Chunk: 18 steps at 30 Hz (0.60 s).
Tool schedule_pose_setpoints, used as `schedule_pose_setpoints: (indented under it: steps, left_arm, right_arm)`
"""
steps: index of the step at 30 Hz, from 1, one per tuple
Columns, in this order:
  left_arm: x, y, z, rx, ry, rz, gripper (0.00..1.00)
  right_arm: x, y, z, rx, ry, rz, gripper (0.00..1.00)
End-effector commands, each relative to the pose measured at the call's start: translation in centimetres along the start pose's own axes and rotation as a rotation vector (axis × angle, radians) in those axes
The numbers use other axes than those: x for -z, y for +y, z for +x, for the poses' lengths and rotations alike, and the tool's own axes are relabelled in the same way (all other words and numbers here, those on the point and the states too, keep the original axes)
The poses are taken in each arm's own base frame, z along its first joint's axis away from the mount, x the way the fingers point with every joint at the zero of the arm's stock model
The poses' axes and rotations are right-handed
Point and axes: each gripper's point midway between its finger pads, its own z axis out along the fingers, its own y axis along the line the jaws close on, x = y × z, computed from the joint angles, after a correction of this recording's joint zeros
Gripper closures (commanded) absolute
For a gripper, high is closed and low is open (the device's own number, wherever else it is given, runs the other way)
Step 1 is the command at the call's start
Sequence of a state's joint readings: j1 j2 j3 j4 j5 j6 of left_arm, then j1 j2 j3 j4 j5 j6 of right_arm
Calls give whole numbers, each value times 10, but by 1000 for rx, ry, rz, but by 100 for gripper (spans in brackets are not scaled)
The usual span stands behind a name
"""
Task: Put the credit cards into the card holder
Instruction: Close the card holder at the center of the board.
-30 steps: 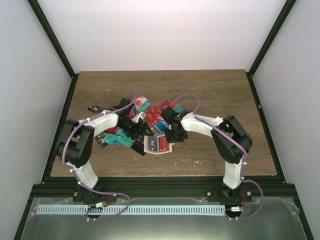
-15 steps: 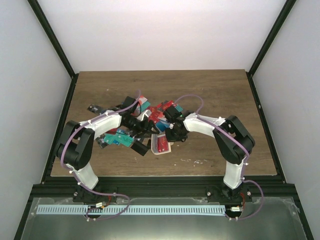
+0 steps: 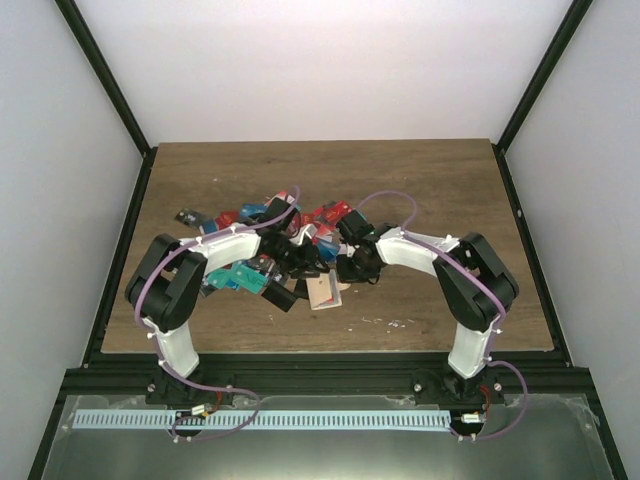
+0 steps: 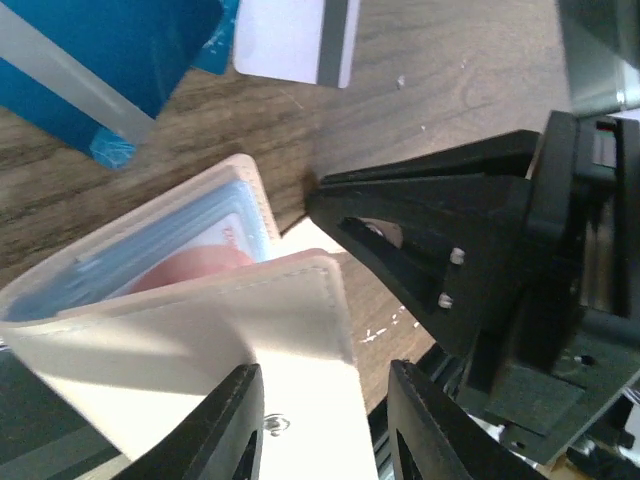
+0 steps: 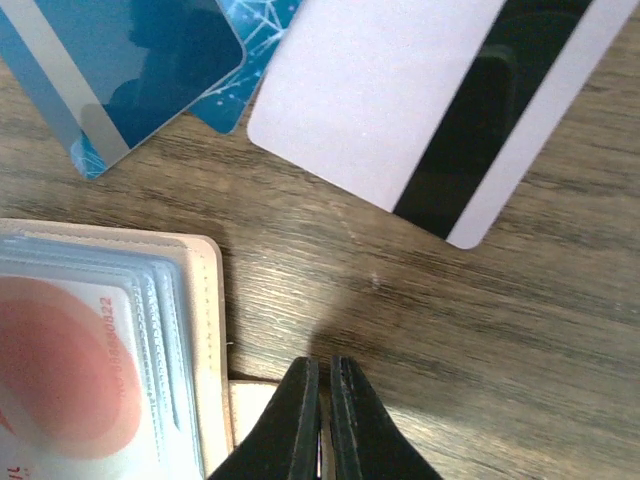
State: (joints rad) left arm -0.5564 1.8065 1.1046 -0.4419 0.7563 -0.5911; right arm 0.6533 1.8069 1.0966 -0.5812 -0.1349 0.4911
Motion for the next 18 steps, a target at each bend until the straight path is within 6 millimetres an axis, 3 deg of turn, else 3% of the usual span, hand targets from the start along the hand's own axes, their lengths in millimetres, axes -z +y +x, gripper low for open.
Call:
schedule_pose_setpoints:
  steps: [1,9,18]
  left_arm:
    - [-4,13,-3,40,-36,-45,67]
    - [-9,32,7,75,-23,-167,85]
    - [-21,38,21,60,13,-263,89]
  right_arm:
    - [11,-2,-7,-7,-37,-23,99]
    - [14,0,-8,7,-41,-38,99]
    - [23,6,-17,17,-63,-55,99]
